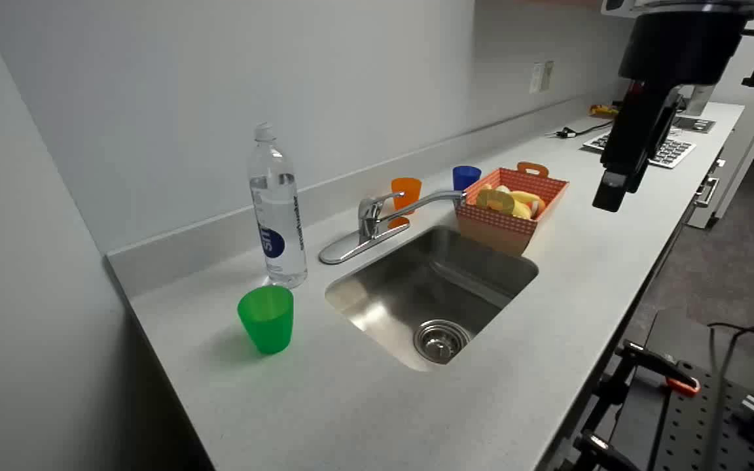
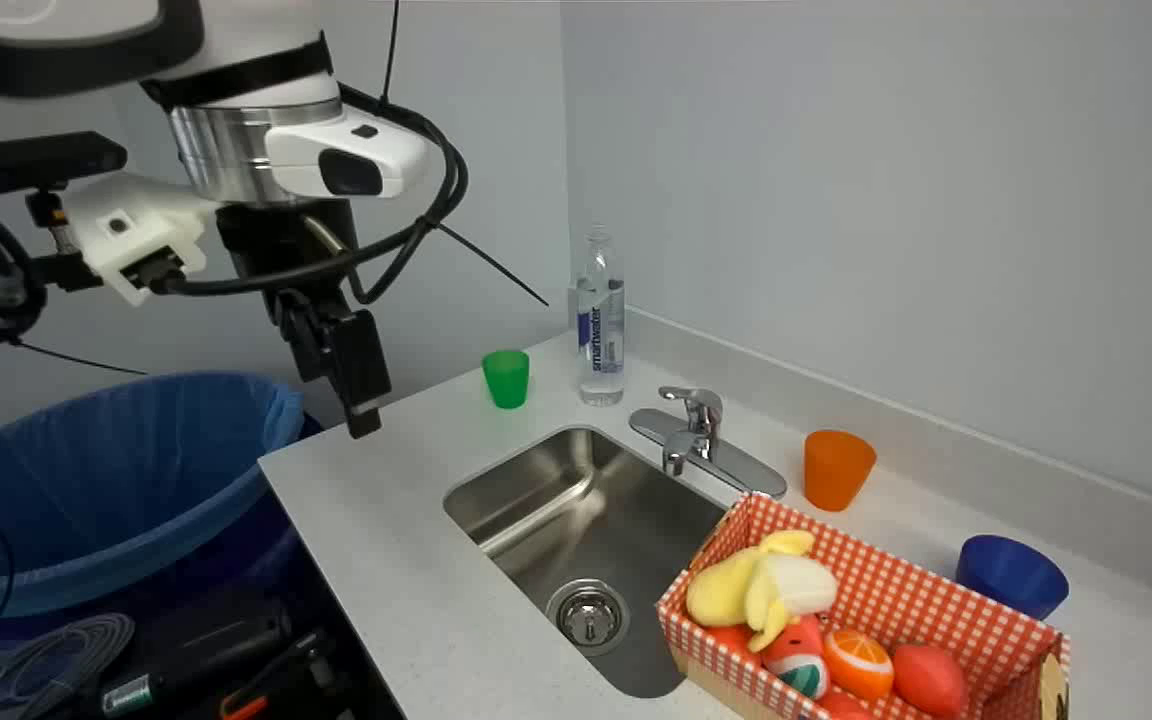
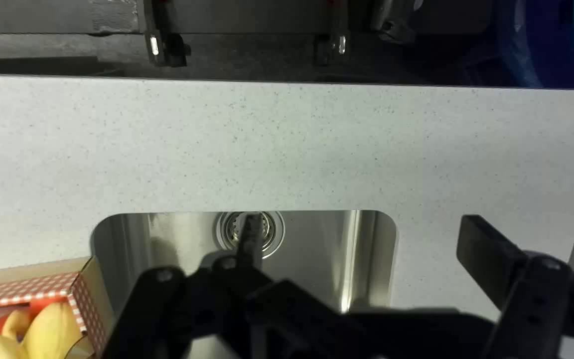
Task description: Move the basket forward.
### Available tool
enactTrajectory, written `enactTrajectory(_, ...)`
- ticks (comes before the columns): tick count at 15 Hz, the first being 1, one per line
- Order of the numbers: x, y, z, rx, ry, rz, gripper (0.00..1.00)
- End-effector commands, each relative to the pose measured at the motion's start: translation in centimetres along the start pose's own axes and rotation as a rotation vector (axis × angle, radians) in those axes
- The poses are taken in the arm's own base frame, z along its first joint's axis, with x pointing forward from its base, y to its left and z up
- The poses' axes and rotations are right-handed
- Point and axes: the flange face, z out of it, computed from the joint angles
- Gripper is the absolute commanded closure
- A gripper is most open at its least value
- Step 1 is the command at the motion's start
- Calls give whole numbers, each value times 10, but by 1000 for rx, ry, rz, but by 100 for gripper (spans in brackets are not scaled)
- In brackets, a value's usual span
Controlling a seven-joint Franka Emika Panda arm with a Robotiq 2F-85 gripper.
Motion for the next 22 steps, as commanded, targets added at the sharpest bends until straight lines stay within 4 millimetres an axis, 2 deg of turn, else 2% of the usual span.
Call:
enactTrajectory(1, 0, 0, 0, 0, -3, 0, 0)
enactTrajectory(14, 4, 3, 2, -5, -17, 15, 0)
enactTrajectory(22, 24, 26, 9, -34, -30, 91, 0)
